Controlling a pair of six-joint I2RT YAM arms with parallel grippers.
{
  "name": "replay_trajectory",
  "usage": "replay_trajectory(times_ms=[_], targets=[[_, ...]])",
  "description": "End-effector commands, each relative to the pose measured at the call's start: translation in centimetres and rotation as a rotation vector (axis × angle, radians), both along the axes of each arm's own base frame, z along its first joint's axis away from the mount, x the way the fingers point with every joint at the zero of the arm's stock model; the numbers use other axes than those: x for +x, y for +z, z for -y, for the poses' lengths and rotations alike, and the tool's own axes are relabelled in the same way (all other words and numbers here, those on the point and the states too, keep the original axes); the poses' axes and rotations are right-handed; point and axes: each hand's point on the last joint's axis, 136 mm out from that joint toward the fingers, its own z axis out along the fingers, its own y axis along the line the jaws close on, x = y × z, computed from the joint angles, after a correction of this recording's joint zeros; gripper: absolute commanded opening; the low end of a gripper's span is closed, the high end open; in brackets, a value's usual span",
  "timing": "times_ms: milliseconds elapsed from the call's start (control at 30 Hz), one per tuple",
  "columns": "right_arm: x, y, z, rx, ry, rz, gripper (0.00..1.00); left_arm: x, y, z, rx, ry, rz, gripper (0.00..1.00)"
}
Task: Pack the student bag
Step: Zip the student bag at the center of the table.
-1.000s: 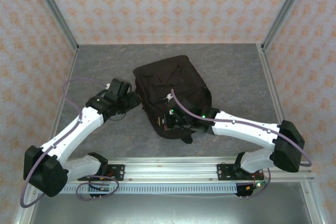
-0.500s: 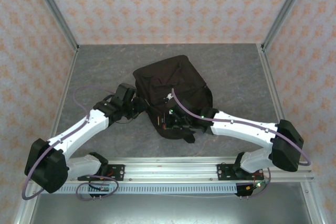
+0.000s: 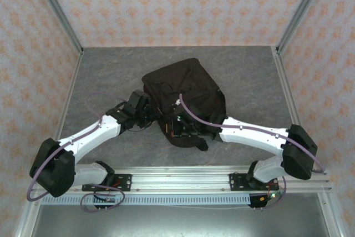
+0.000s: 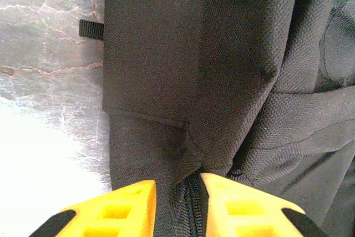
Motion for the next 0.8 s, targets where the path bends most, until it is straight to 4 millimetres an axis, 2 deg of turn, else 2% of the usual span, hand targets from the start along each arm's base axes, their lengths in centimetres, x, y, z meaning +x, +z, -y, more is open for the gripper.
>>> replay_trajectory(times_ms=[0,67,100,267,367,567,767], targets=[[1.2,1.4,-0.3,0.015,-0.058,0.003,0.0,0.5,0.2,0.0,0.015,0.007,0.038,0.18],[0.9,1.1,0.0,-0.002,-0.077,-0.032,0.0,0.8,0.7,-0.4,0.048,0.006,0.058,0.03],[0.6,0.9,0.3,-0.019,-0.087,-0.051,0.0,0.9,0.9,-0.8,0.077,0.009,0.064,0.0],[-0.9,0.5,2.9,-0.159,-0.142,-0.128,0.0,2.2,2.2,-2.8,0.173,0.033,0.101,0.0],[-1.8,0.4,3.8,-0.169,-0.153,-0.165,0.0,3.2,2.6,-3.8,0.19,0.056,0.111,0.0],[-3.4,0.1,5.3,-0.2,-0.145,-0.215,0.0,4.4,1.8,-4.4,0.207,0.065,0.095,0.0],[-3.5,0.6,7.8,-0.299,-0.163,-0.188,0.0,4.7,1.1,-4.7,0.229,0.065,0.082,0.0]])
